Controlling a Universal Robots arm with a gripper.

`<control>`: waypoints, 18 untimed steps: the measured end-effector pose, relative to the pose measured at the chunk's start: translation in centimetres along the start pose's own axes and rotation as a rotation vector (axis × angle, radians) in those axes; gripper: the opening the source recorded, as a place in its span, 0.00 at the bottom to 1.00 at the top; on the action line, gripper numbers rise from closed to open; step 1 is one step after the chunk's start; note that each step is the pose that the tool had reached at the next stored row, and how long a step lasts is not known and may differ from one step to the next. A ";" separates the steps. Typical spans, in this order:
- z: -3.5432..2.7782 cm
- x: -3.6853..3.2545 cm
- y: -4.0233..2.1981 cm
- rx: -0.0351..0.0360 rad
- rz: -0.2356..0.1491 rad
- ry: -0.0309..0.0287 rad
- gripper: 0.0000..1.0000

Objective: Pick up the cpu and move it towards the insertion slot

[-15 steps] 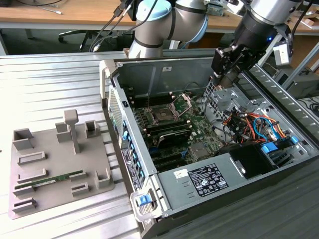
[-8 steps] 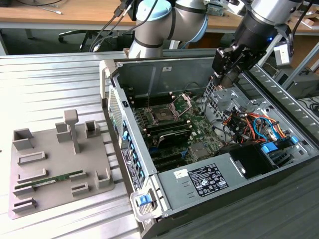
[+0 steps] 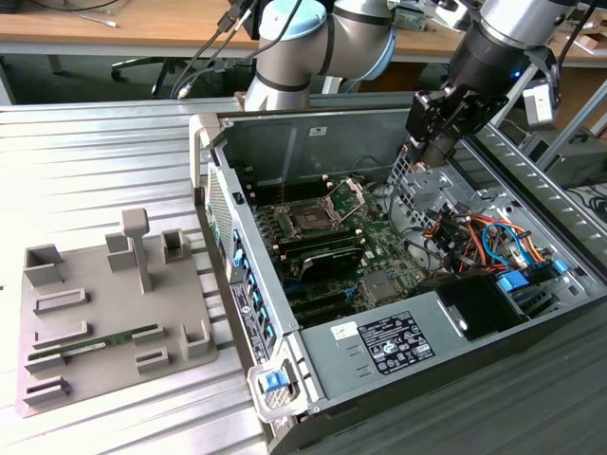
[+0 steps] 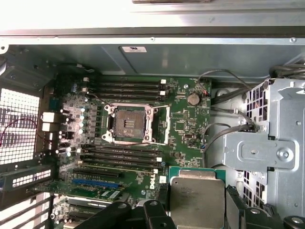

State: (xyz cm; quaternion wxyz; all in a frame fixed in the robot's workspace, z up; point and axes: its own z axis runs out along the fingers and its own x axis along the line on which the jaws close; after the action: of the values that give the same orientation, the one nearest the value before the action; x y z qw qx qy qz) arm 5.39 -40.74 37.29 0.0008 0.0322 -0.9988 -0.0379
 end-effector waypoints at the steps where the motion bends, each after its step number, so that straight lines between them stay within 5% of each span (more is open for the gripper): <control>1: 0.01 -0.05 0.00 0.0000 0.000 0.0000 0.55; 18: 0.13 -0.65 0.03 0.0000 0.000 0.0000 0.55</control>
State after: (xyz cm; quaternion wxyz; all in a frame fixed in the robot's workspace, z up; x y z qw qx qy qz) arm 6.04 -40.66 37.16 0.0008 0.0322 -0.9988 -0.0379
